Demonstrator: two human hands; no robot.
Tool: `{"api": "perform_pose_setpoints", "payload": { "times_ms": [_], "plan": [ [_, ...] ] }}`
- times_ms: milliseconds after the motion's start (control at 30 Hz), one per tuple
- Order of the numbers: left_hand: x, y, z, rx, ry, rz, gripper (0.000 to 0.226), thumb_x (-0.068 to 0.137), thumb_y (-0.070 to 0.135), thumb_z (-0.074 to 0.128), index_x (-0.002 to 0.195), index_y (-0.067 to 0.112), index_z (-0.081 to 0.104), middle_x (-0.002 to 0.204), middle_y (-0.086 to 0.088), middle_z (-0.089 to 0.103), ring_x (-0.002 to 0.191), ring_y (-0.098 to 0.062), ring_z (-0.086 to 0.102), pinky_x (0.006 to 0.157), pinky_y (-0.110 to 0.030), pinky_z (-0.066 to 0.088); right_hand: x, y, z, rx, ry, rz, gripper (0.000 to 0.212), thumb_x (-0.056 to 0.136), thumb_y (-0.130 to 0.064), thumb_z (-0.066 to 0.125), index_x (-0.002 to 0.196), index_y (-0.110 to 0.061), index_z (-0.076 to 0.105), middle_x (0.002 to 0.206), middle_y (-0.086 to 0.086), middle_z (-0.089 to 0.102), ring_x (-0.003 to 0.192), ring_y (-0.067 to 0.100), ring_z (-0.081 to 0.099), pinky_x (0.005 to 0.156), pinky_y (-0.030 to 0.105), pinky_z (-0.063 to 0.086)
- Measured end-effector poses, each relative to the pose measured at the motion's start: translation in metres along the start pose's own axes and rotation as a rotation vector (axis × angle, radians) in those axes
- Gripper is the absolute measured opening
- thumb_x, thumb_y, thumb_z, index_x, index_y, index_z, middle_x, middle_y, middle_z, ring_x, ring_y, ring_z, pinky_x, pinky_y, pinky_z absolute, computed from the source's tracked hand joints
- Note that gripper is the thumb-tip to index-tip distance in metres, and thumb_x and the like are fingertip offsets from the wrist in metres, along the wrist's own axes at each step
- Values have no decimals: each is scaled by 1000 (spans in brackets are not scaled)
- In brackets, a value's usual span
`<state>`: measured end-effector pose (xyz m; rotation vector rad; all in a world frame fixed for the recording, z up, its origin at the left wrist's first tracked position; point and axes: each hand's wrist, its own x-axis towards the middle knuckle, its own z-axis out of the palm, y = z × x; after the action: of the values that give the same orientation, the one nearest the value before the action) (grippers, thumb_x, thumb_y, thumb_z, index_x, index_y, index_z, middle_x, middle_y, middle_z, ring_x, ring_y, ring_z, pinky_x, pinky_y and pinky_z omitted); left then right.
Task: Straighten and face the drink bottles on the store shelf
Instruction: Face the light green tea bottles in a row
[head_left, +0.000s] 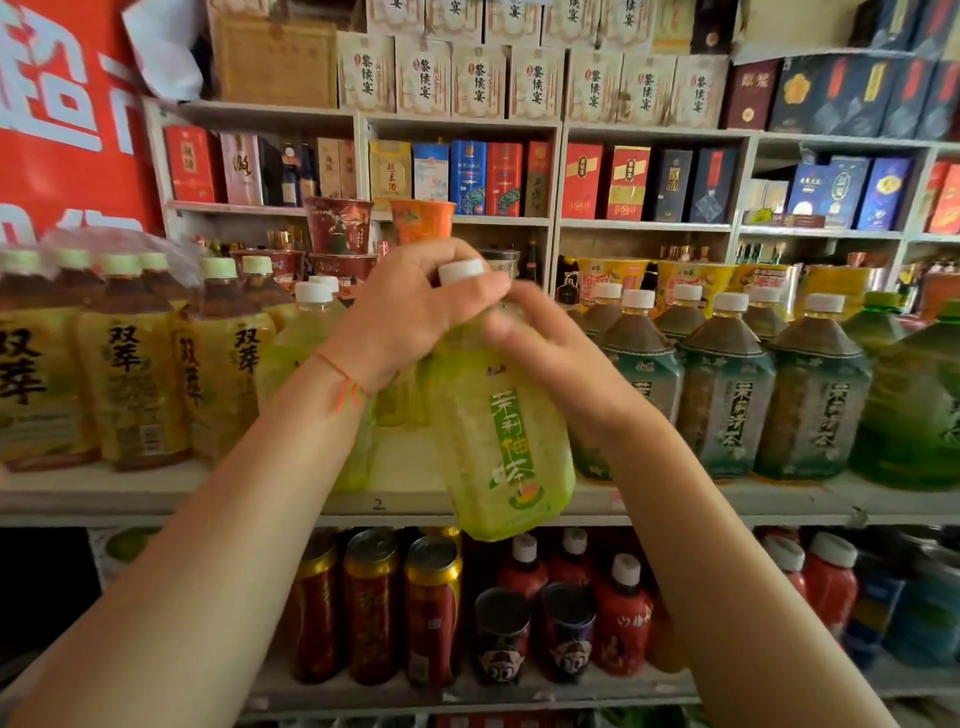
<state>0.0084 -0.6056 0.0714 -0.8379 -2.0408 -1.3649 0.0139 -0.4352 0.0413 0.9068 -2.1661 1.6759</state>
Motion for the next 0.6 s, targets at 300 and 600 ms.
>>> {"api": "perform_pose_setpoints", "payload": {
  "times_ms": [300, 600],
  "plan": [
    [16, -4, 30, -131, 83, -60, 18, 80, 36, 75, 90, 21, 73, 83, 5, 69, 76, -7, 65, 67, -23, 52, -28, 36, -1, 63, 249, -2, 76, 64, -51, 85, 129, -30, 52, 115, -3, 70, 103, 14, 70, 90, 46, 58],
    [-70, -36, 99, -342, 258, -234, 50, 87, 68, 55, 131, 45, 53, 125, 32, 60, 117, 16, 53, 92, -9, 44, -22, 43, -1, 57, 451, -2, 84, 66, -59, 83, 134, -22, 52, 117, -5, 70, 103, 5, 69, 89, 34, 59]
  ]
}}
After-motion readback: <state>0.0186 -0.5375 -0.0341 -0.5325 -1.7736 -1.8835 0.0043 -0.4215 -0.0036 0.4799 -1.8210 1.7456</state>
